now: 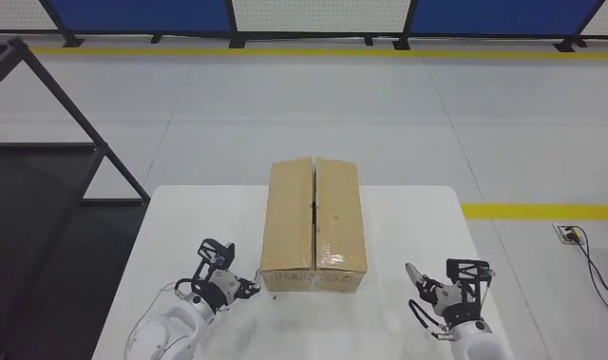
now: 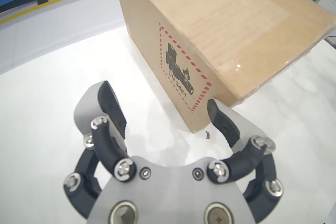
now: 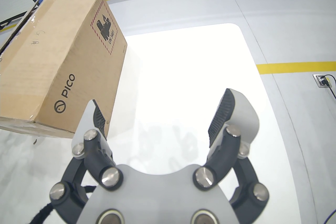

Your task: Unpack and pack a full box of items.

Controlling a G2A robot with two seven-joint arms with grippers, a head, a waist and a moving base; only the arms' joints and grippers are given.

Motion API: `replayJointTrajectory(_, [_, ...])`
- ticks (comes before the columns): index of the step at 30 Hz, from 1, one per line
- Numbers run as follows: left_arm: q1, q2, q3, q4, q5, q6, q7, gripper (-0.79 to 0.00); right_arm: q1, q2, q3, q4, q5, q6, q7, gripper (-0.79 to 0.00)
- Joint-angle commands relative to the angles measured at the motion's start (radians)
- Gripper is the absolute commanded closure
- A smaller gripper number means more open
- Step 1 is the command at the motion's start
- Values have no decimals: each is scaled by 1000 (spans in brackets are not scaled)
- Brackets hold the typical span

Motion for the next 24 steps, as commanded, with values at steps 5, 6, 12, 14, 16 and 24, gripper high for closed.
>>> replayJointTrajectory(5, [-2, -3, 18, 1, 9, 16, 9, -785, -12, -3, 12, -3, 11, -6, -12, -785])
replayJointTrajectory(6, [-1, -3, 17, 1, 9, 20, 12, -785, -13, -3, 14, -3, 13, -7, -13, -785])
replayJointTrajectory(12, [1, -6, -16, 14, -42, 85, 25, -785, -20, -6, 19, -2, 19, -18, -21, -785])
replayJointTrajectory(14, [-6, -8, -12, 18, -49, 96, 19, -785, -23, -6, 21, -1, 19, -20, -24, -785])
replayJointTrajectory(16, [-14, -9, 2, 23, -39, 92, 7, -785, -26, -7, 25, 0, 20, -21, -26, -785])
replayJointTrajectory(24, [-54, -22, 79, 40, -11, 99, -8, -785, -45, -9, 51, -6, 25, -23, -28, -785])
